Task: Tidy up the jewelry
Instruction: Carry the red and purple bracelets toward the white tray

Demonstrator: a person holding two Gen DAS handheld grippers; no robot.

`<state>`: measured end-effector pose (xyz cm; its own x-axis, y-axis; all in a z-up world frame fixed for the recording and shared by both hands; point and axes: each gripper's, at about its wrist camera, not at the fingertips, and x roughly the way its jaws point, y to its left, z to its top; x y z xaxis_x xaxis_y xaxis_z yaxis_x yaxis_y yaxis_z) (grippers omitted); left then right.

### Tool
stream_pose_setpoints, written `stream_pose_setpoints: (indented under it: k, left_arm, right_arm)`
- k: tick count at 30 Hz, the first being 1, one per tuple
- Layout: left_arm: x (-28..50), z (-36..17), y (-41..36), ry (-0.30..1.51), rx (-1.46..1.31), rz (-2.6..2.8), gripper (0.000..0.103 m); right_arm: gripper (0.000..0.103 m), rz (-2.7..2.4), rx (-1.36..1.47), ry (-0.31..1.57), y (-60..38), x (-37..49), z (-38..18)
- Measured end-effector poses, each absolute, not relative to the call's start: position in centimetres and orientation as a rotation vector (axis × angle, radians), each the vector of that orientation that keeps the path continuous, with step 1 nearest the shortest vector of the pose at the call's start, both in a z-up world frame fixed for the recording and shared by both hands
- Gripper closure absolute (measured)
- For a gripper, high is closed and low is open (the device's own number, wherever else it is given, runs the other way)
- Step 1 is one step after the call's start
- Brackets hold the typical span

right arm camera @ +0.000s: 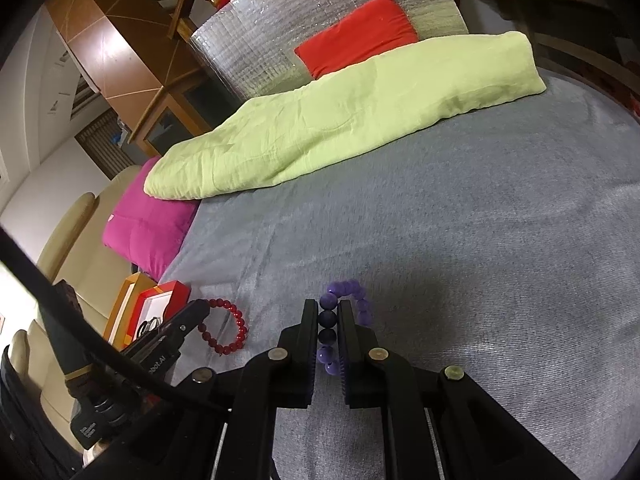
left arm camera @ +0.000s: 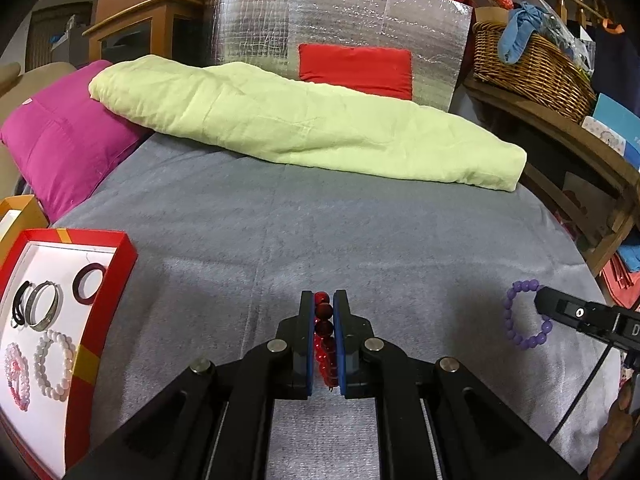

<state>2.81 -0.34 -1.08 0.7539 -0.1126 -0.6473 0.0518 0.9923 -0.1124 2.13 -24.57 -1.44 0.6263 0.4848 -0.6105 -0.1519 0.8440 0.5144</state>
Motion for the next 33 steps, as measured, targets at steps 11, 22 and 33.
stream_pose_setpoints:
  k: [11, 22, 33]
  left_arm:
    - [0.7, -0.5, 0.5, 0.726, -0.090, -0.067, 0.094]
    - [-2.7, 2.4, 5.2, 0.728, -0.138, -0.011, 0.094]
    - [-5.2, 4.1, 12.1, 0.700, -0.197, 0.083, 0.094]
  right_arm:
    - [0.093, 0.419, 0.452, 0.802, -24.6, 1.8, -0.9]
    - [0.093, 0.472, 0.418, 0.821, -22.6, 0.3, -0.7]
    - [0.093, 0.614, 0.366, 0.865, -15.6, -2.2, 0.6]
